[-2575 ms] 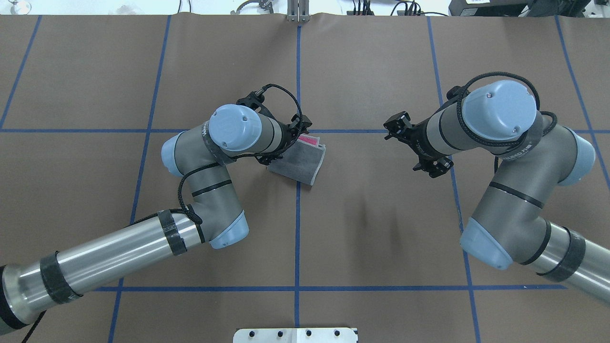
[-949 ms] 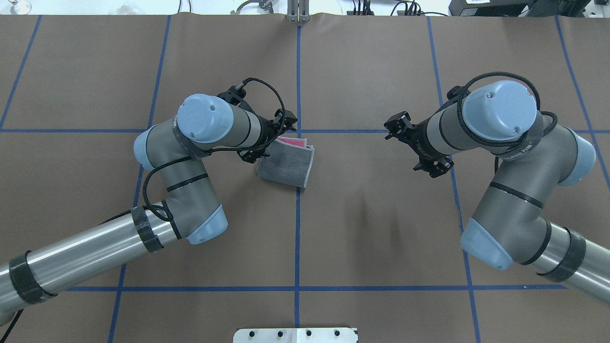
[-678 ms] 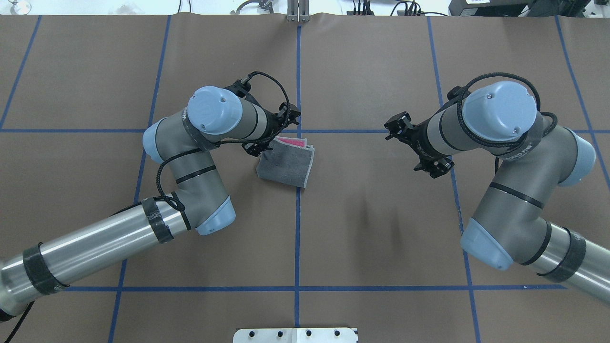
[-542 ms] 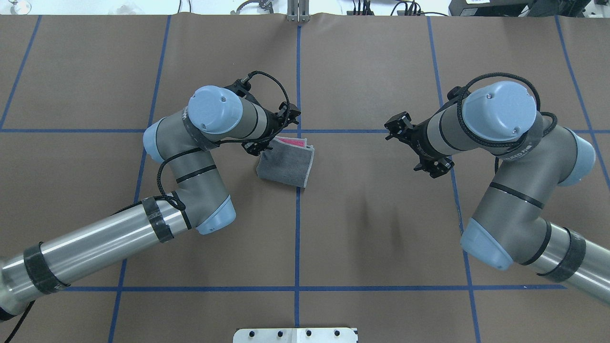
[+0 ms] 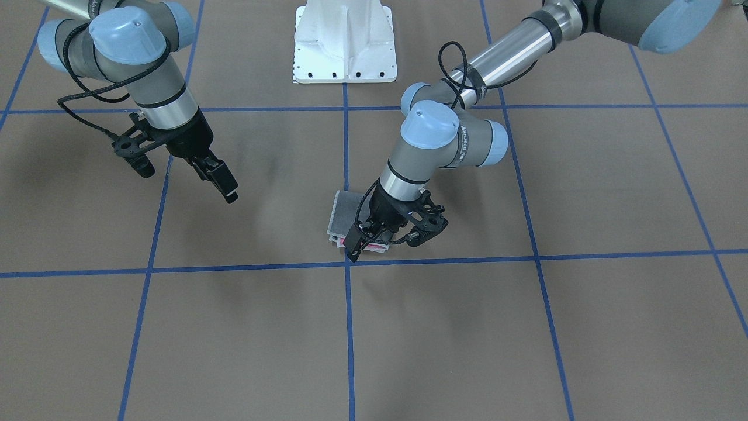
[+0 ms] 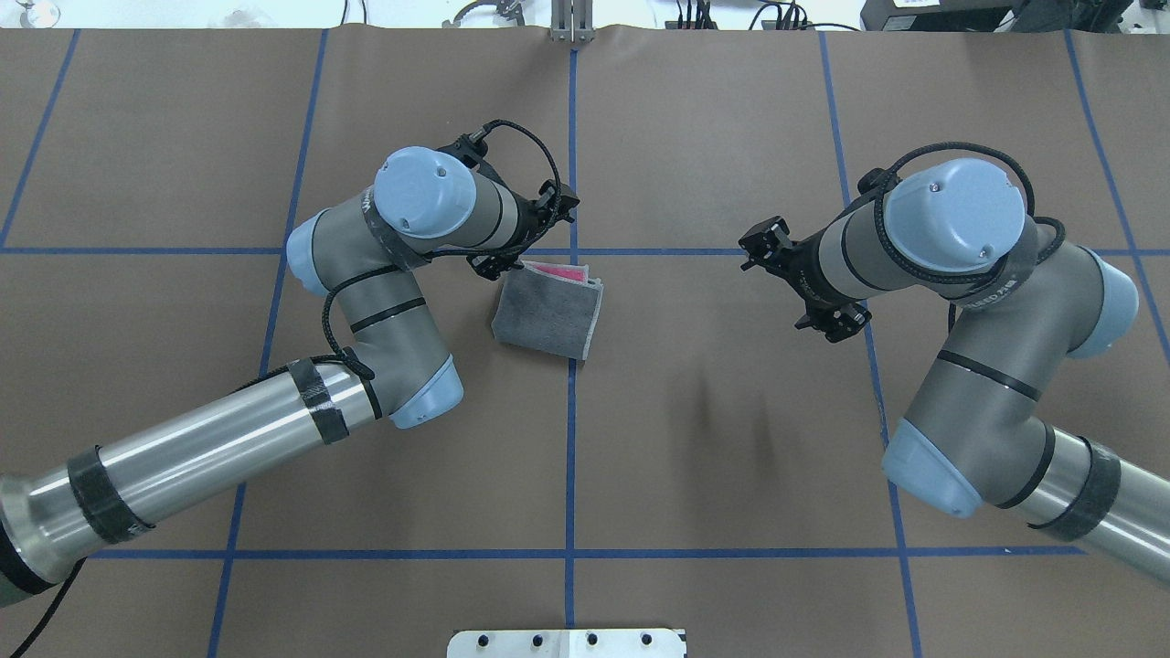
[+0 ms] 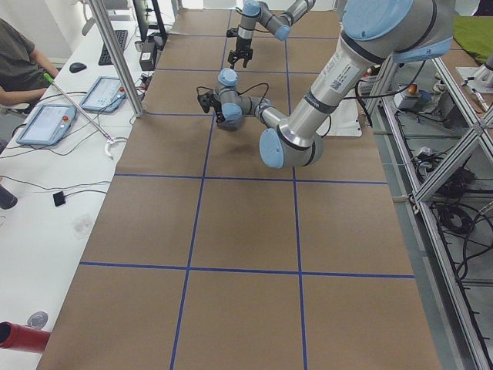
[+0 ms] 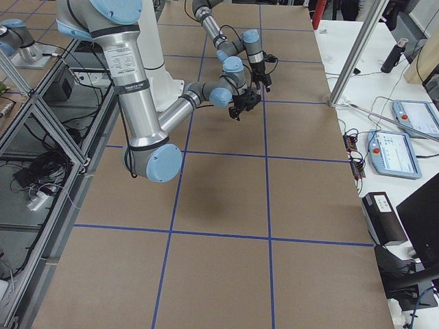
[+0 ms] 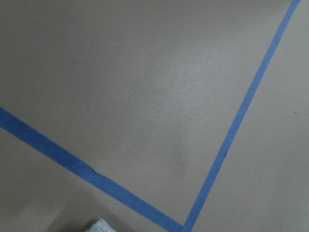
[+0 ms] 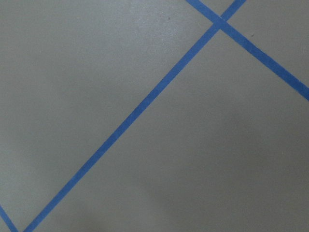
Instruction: Fold towel twice with both arms
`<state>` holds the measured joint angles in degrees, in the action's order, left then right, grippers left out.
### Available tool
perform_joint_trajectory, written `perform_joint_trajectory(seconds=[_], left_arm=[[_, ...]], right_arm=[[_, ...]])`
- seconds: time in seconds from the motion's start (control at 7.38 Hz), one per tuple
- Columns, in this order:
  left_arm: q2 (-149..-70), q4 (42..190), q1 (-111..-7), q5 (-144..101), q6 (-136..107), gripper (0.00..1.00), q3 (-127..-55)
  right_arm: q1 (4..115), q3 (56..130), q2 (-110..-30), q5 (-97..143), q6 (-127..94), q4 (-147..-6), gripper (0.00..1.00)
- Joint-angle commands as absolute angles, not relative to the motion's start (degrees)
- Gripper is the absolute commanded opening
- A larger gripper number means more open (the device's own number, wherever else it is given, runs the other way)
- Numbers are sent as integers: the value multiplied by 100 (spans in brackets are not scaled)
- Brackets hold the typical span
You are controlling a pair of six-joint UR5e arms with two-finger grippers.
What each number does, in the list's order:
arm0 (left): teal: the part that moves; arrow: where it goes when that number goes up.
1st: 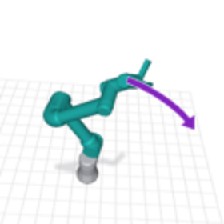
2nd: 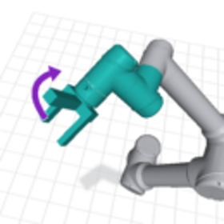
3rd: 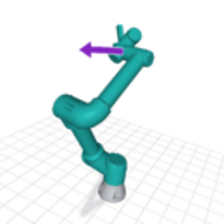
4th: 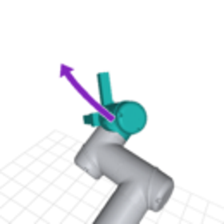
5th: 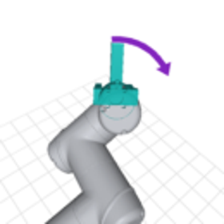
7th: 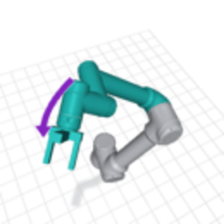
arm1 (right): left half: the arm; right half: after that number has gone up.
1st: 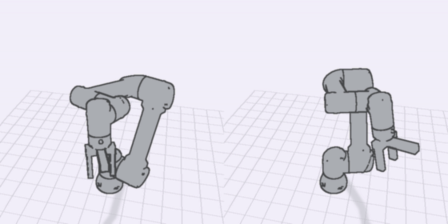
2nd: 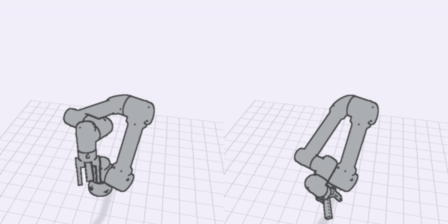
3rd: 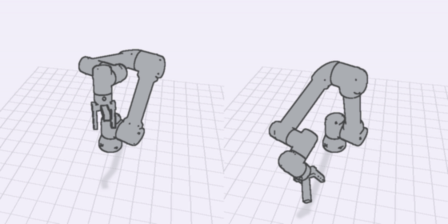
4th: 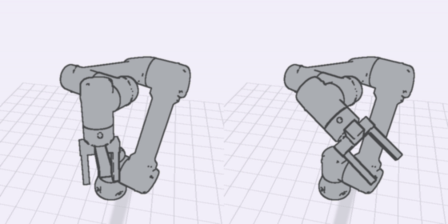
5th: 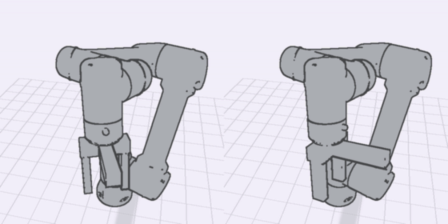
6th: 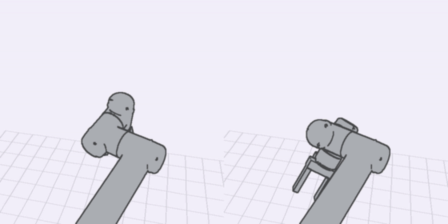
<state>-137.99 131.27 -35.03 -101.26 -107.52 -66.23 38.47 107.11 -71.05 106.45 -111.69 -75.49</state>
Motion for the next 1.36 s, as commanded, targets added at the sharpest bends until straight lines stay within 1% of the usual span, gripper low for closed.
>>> perform_joint_trajectory(seconds=[0.0, 0.41, 0.68, 0.81, 0.95, 1.22], left_arm=[[-13808, 13263, -3507, -10125, -10749, 100, -6469], [-13878, 13254, -3822, -10177, -10697, 100, -6469], [-13843, 13210, -4138, -10929, -10573, 100, -6687], [-13573, 13219, -4288, -11221, -10565, 100, -6976], [-13074, 13201, -4611, -11650, -10425, 100, -7440], [-11671, 13184, -5323, -12433, -9157, 100, -8520]], right_arm=[[3832, 10626, -7093, 10617, -11171, -7532, 100], [3841, 10652, -7066, 10679, -11162, -7532, 100], [3972, 10679, -7066, 10722, -11110, -7541, 100], [4121, 10670, -7084, 10792, -10874, -7576, 100], [4313, 10661, -7145, 10932, -10568, -7594, 100], [4884, 10618, -7286, 11397, -9725, -7620, 100]])
